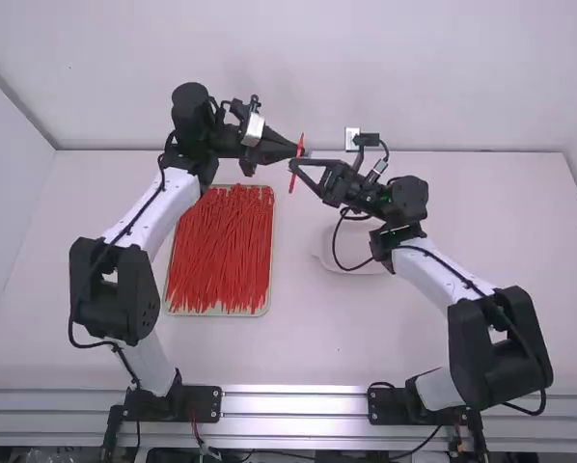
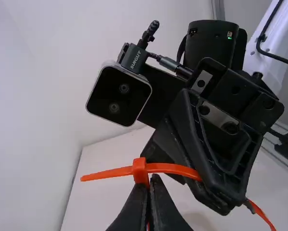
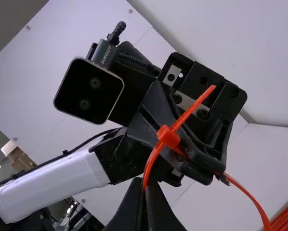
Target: Fasten the cable tie
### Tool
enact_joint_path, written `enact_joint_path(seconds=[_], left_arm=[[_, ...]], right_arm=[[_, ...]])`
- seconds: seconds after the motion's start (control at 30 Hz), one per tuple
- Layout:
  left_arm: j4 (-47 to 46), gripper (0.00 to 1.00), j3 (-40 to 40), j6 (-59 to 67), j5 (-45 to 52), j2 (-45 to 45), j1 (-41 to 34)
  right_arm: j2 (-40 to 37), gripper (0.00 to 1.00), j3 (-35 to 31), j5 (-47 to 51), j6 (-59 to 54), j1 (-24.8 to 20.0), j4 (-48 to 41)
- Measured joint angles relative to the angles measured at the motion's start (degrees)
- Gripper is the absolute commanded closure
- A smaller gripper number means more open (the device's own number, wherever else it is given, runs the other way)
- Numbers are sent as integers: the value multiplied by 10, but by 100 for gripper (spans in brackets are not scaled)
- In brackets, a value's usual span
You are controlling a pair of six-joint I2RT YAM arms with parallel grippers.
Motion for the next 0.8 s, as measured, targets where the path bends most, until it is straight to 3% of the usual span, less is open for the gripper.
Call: enact_joint_path(seconds=[0.8], left_arm=[[-28,98,0,15,-14,0,-6]], right_arm=[[0,100,-1,-11,1,-16,16]])
